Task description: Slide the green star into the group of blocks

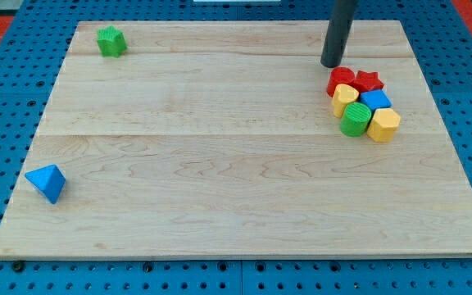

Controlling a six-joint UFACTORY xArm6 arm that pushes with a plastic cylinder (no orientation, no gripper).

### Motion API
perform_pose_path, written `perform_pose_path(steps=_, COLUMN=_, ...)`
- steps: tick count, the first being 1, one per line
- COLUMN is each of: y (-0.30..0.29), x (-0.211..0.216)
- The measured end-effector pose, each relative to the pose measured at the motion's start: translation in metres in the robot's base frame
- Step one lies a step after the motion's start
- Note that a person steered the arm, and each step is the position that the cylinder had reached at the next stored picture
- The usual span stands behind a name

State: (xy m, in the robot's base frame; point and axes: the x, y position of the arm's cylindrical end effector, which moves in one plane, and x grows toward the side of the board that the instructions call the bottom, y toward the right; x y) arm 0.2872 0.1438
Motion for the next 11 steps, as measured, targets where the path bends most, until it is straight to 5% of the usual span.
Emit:
perform_pose_path(steps=3, y=-0.241, x=-0.094)
perform_pose_path(steps=5, y=-0.387, x=-0.075)
perform_pose_path(steps=10, y=-0.135, x=0.094)
perform_pose_path(steps=11, y=-0.182, x=0.100)
